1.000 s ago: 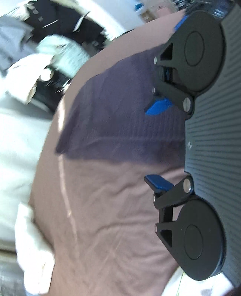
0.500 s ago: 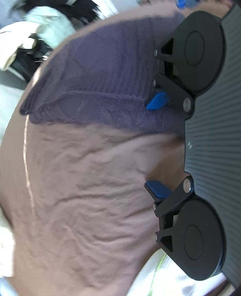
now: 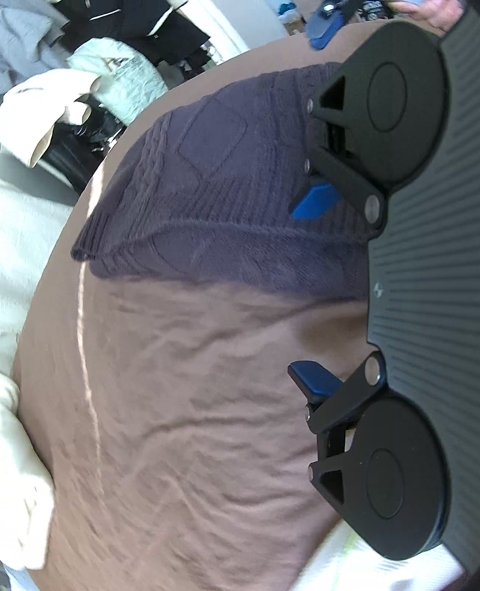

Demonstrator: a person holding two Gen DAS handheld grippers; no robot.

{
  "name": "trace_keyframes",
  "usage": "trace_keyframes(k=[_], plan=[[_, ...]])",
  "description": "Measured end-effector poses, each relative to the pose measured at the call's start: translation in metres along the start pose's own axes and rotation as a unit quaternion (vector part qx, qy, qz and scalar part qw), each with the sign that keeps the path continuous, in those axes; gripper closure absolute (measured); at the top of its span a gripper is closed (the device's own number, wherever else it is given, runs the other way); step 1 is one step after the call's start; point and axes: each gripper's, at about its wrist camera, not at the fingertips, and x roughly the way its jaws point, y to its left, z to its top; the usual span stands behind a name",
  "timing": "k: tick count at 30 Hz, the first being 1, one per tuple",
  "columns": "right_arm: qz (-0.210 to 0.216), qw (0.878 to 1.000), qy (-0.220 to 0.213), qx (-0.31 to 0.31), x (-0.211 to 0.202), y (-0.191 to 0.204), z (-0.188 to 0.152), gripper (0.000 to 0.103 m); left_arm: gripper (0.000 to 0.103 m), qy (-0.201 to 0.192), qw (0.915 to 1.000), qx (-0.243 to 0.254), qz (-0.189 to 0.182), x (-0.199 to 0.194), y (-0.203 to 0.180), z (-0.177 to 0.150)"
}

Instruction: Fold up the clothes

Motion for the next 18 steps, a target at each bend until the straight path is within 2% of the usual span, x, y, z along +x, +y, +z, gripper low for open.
trace_keyframes(k=[5, 8, 10, 13, 15, 16, 18], plan=[[0.016, 0.997, 0.059, -0.038, 0.037, -0.017, 0.035, 0.033, 0.019, 0.009, 0.9992, 0.037, -0.005, 0.013, -0.016, 0.025], [0.019, 0.996, 0.076, -0.032, 0.056, -0.029, 0.047, 0.033, 0.019, 0.015, 0.995, 0.091, 0.038, 0.023, -0.023, 0.035], [-0.01, 0.995, 0.082, -0.046, 0.066, -0.027, 0.049, 0.033, 0.019, 0.026, 0.9911, 0.117, 0.059, 0.032, -0.023, 0.042], [-0.005, 0.993, 0.098, -0.071, 0.078, -0.017, 0.056, 0.033, 0.019, 0.065, 0.9952, 0.073, 0.01, 0.043, -0.009, 0.065], [0.003, 0.99, 0.116, -0.082, 0.087, -0.01, 0.065, 0.033, 0.019, 0.068, 0.9969, 0.006, -0.04, 0.047, 0.003, 0.081], [0.009, 0.99, 0.121, -0.073, 0.091, -0.009, 0.07, 0.033, 0.02, 0.07, 0.9953, -0.026, -0.062, 0.052, 0.009, 0.089], [0.02, 0.99, 0.134, -0.045, 0.102, -0.012, 0.077, 0.032, 0.02, 0.074, 0.9929, -0.038, -0.085, 0.064, 0.011, 0.097]])
